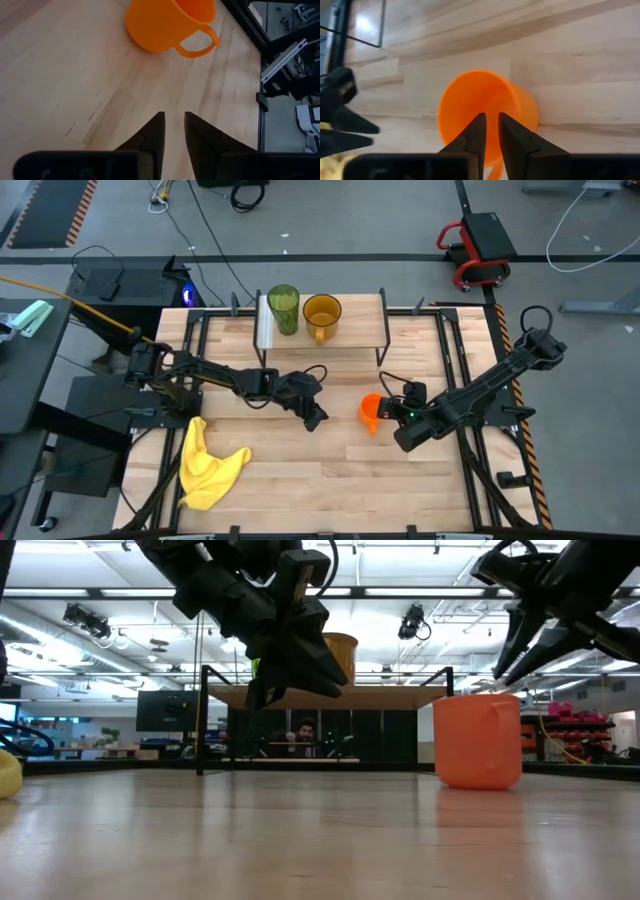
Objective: Stack small to large cups/mugs on shelf
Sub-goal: Put the orange mug on the shelf
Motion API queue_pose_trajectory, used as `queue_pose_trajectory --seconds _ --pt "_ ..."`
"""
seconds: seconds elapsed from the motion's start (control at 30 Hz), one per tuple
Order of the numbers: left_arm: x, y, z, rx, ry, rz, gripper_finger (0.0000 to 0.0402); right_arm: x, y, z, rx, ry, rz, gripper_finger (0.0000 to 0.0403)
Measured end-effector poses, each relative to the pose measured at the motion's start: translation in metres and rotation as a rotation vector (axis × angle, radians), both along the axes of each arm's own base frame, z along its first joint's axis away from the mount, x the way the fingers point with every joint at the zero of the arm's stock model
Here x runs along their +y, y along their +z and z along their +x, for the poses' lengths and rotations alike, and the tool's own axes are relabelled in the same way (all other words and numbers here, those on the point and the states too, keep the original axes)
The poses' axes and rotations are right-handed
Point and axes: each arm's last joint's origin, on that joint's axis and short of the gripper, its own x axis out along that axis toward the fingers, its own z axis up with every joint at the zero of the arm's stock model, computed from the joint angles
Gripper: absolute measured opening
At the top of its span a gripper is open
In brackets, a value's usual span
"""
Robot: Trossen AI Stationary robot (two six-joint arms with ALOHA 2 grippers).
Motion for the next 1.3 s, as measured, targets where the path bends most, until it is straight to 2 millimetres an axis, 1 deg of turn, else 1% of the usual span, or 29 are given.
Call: queue_pose_trajectory --seconds 0.2,0.27,0.33,0.47,0.7,1.1,1.3 --pt "0.001 0.0 0.0 0.001 0.0 0.002 0.0078 -0.005 -0.002 -0.009 0.073 -0.046 -0.012 0.0023" --pt "0.001 0.0 0.0 0.001 0.0 0.002 0.0078 -0.006 -0.002 -0.009 0.091 -0.049 -0.005 0.001" --pt "0.001 0.0 0.0 0.004 0.0 0.002 0.008 -0.007 -0.003 -0.009 0.117 -0.054 0.01 0.0005" --pt "0.001 -0.001 -0.001 0.01 0.0 0.003 0.0083 -0.011 -0.006 -0.009 0.157 -0.068 0.033 0.001" --pt "0.001 -0.002 -0.002 0.026 -0.002 0.005 0.0081 -0.013 -0.013 -0.003 0.214 -0.075 0.056 0.0005" --pt "0.001 -0.003 -0.002 0.039 -0.002 0.005 0.0084 -0.016 -0.015 0.006 0.182 -0.053 0.077 0.0002" --pt "0.001 -0.003 -0.003 0.046 -0.003 0.006 0.0078 -0.021 -0.014 0.015 0.148 -0.024 0.08 0.0002"
